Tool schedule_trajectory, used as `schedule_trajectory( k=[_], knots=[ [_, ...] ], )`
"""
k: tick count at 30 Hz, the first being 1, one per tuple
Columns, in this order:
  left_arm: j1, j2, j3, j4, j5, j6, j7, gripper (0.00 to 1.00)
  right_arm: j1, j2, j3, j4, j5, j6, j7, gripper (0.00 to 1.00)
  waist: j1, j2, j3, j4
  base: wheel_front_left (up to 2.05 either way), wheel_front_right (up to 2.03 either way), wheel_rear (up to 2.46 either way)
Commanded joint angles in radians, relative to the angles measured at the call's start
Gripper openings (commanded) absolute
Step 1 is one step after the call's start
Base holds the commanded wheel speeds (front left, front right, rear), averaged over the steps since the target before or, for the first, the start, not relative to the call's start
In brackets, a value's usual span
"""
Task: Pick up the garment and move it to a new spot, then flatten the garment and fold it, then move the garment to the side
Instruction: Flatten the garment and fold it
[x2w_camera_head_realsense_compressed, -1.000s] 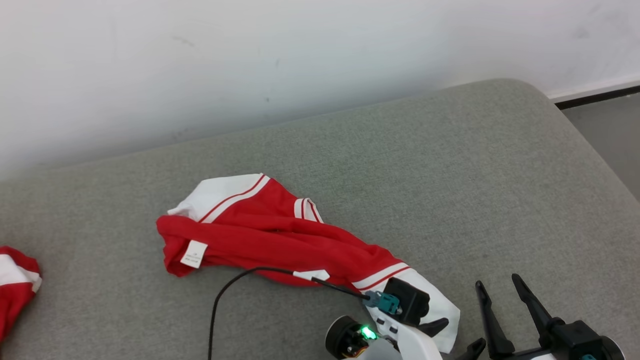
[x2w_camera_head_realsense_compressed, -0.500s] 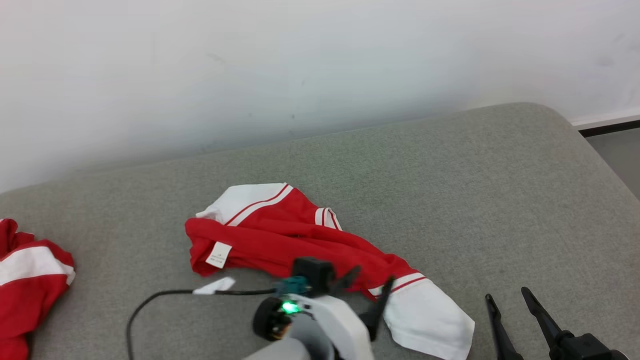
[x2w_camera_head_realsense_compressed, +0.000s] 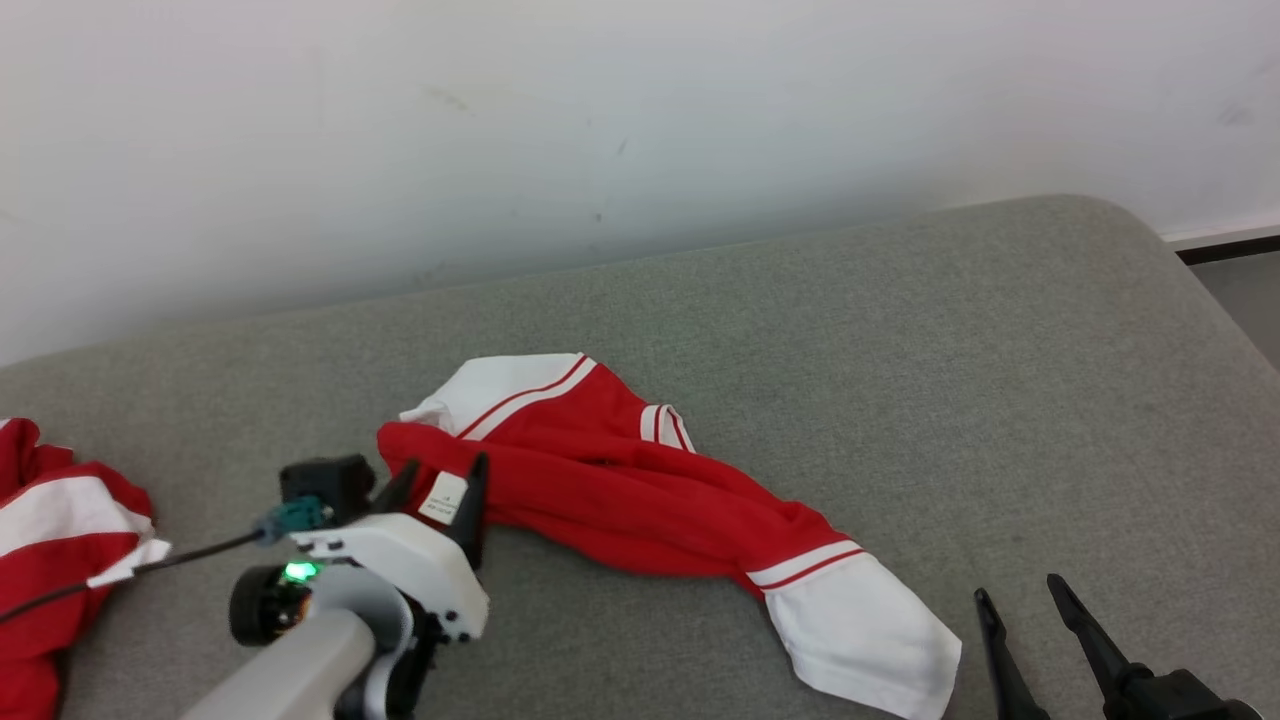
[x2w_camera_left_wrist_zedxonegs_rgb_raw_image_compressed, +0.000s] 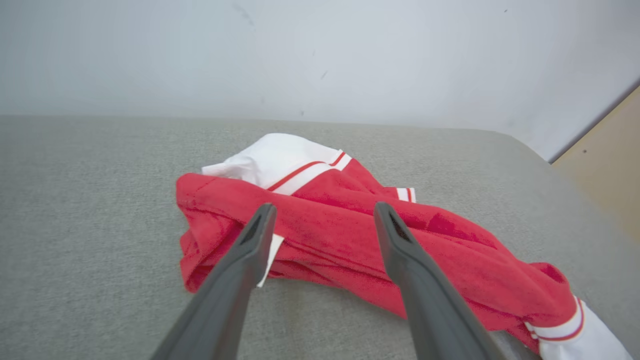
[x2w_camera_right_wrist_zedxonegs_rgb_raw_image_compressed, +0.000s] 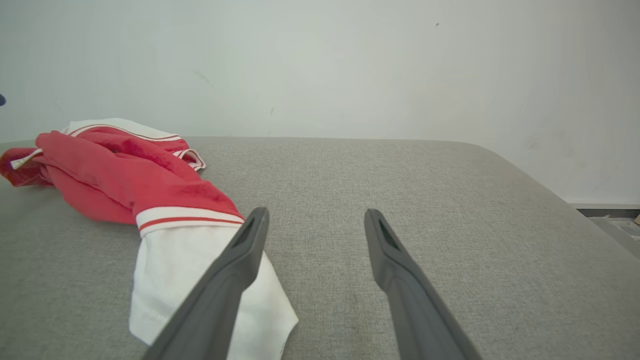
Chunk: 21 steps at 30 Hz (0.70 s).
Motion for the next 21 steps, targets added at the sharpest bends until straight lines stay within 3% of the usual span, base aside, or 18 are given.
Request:
schedule_trajectory(
  k=[1, 10, 21],
  knots=[
    [-0.026, 0.018, 0.022, 0.030, -0.013, -0.006, 0.006, 1.00, -0.015, -0.008, 0.002, -0.005, 0.002, -0.002, 0.001, 1.00, 0.0000, 0.0000, 0.020, -0.004, 0.00, 0.00, 0.00],
    [-0.157, 0.054, 0.043, 0.229, -0.030, -0.107, 0.066, 1.00, -0.059, 0.003, 0.014, -0.007, 0.000, -0.002, 0.001, 1.00, 0.0000, 0.0000, 0.114, -0.038, 0.00, 0.00, 0.00],
    [-0.201, 0.020, 0.048, 0.376, -0.054, -0.197, 0.064, 1.00, -0.062, 0.010, -0.002, -0.008, -0.005, -0.002, 0.001, 1.00, 0.0000, 0.0000, 0.147, -0.049, 0.00, 0.00, 0.00]
  ],
)
